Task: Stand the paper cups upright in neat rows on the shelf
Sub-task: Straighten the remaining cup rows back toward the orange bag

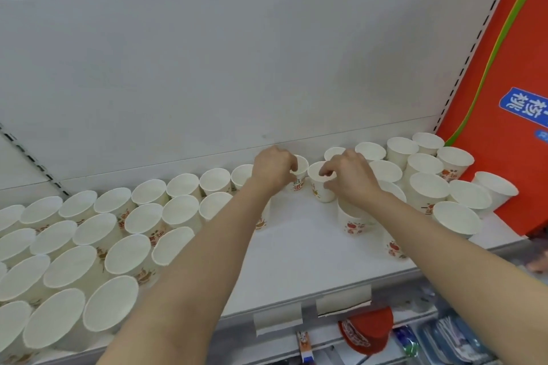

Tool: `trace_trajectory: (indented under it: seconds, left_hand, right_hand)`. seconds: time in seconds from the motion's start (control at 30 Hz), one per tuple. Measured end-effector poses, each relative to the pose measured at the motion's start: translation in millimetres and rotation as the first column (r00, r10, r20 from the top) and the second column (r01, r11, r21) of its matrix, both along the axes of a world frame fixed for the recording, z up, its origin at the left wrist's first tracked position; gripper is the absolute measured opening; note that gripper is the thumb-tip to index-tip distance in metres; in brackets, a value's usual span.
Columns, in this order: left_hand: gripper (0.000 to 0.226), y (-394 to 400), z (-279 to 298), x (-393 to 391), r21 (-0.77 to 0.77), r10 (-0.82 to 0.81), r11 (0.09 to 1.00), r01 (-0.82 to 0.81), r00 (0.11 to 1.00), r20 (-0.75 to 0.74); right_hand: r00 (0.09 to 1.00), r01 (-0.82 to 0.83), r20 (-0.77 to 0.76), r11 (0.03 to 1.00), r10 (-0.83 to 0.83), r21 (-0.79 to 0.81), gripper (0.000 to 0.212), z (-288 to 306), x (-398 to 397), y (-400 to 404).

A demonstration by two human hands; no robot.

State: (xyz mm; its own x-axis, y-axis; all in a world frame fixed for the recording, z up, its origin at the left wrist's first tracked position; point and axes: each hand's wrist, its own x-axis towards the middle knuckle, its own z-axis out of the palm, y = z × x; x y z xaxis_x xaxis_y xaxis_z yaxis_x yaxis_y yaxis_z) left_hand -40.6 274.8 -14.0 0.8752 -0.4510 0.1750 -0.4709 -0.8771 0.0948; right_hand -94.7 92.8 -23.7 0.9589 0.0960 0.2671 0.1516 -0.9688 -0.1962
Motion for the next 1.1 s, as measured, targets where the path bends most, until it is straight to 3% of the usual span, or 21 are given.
trace_trajectory:
  seconds: [0.17, 0.43, 0.63, 0.7, 0.87, 1.1]
  left_hand:
    - [0.012, 7, -5, -2, 0.020, 0.059, 0.998, -0.060, 0.997, 0.051]
    - [0.019, 27, -7, -8, 0.009, 0.100, 0.995, -0.100, 0.995, -0.001]
    - [0.027, 30, 0, -13, -0.021, 0.081, 0.996, -0.081, 0.997, 0.012]
    - [0.024, 31, 0, -12, -0.036, 0.082, 0.996, -0.082, 0.997, 0.002]
    - [0.017, 25, -3, -13, -0.027, 0.094, 0.995, -0.094, 0.995, -0.030]
    - [0.012, 23, -6, -10, -0.021, 0.130, 0.991, -0.130, 0.991, -0.019]
  right_hand:
    - [0.998, -0.069, -0.016, 0.995, 0.068, -0.067, 0.011, -2, 7, -8]
    - [0.996, -0.091, 0.028, 0.995, 0.090, 0.029, 0.002, -7, 19, 5]
    - [0.988, -0.151, 0.023, 0.946, 0.151, 0.285, 0.013, -1, 19, 2]
    - [0.986, -0.161, 0.072, 0.962, 0.149, 0.220, 0.011, 6, 25, -15]
    - [0.959, -0.272, -0.080, 0.962, 0.273, 0.019, 0.020, 17, 27, -23]
    - [0.953, -0.302, -0.048, 0.934, 0.298, -0.192, 0.014, 9, 32, -6]
